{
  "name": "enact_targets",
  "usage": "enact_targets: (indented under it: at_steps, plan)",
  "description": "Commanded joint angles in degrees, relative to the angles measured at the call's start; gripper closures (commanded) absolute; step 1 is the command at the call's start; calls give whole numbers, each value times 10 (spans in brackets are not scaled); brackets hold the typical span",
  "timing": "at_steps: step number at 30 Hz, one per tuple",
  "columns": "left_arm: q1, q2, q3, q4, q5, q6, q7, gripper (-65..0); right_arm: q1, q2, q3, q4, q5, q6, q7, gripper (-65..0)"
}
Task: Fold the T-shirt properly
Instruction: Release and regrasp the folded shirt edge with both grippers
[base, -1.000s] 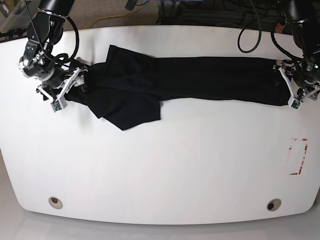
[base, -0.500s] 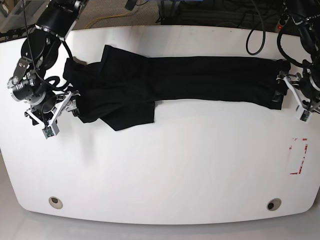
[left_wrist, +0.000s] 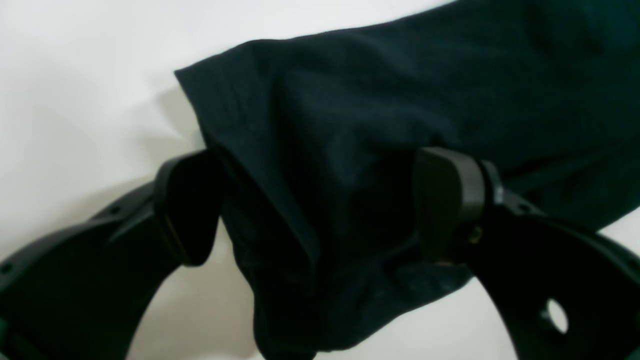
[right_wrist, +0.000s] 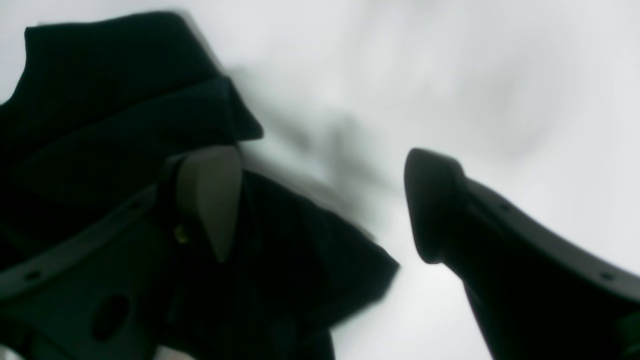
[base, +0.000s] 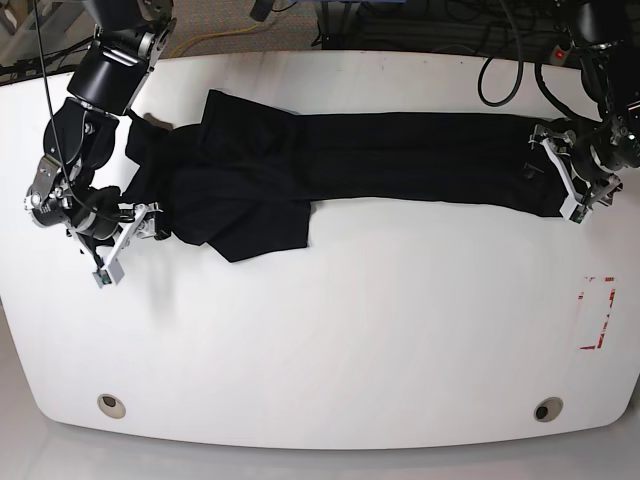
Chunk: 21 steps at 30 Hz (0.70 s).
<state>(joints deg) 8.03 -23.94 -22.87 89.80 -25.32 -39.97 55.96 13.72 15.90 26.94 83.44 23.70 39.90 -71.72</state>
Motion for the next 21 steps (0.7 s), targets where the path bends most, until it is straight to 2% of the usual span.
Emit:
enact_targets:
  at_steps: [1,8,15,21]
  plan:
    - [-3,-15,-8,13,-14,0,-12,-540,25,8,-16,8,14,1,8,-491]
    - [-4,-27,-17,48,-29,0,-12,-540,50,-17,-56,20,19,1,-8,-493]
    - [-21,-26,-20,47,-30,0,-12,-540,47,-15,-56,18,105,1,-46,-491]
    - [-29,-26,-20,33,-31,0,-12,-544,27,3,-56,15,107,1,-45,-493]
